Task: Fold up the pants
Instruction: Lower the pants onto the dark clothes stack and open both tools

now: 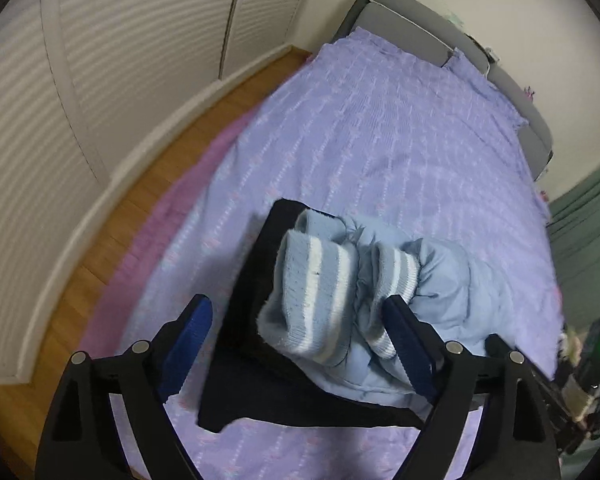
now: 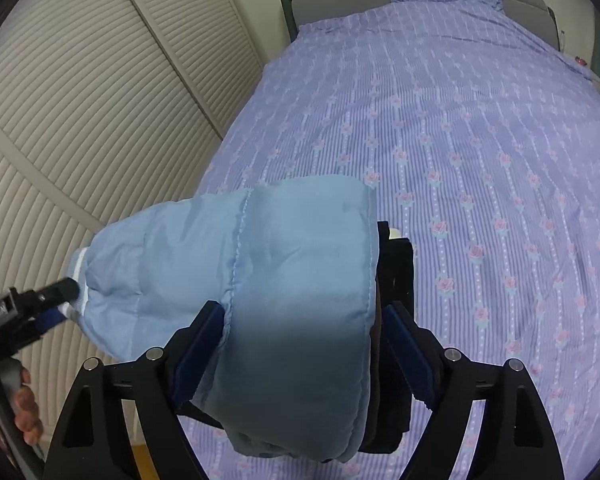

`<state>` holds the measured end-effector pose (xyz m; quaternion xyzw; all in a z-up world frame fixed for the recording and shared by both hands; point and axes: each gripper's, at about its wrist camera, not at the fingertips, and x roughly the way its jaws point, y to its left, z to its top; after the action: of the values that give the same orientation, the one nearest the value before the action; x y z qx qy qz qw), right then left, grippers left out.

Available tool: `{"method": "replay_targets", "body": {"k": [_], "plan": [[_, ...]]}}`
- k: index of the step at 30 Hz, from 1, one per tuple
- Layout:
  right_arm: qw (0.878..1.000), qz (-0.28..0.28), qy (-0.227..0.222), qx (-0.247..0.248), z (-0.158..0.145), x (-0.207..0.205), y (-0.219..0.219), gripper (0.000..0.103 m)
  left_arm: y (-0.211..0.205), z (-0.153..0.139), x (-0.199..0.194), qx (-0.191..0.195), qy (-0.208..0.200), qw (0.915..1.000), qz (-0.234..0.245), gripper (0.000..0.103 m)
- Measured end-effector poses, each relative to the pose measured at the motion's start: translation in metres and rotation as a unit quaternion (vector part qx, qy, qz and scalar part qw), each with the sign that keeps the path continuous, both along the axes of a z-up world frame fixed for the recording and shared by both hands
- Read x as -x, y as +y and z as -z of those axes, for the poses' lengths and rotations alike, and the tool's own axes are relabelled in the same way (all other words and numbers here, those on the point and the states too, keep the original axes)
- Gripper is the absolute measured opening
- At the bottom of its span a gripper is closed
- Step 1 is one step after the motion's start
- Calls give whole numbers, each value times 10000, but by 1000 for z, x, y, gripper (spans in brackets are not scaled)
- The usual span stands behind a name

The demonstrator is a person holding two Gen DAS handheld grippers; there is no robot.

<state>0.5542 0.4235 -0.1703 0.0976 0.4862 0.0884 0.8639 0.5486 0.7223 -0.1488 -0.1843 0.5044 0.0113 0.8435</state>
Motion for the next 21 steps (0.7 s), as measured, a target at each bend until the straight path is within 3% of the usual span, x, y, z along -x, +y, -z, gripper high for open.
{"method": "replay_targets", "body": {"k": [7, 11, 21], "plan": [[9998, 139, 45, -117, -12, 17, -12, 82, -23, -32, 30, -944, -488, 9942, 161, 87], [9995, 209, -181, -148, -35, 48, -29, 83, -38, -52, 53, -1008, -827, 9907, 398, 90], [9950, 302, -914, 248, -96, 138, -87, 95, -107, -91, 131, -1213, -1418, 9786, 869, 98]]}}
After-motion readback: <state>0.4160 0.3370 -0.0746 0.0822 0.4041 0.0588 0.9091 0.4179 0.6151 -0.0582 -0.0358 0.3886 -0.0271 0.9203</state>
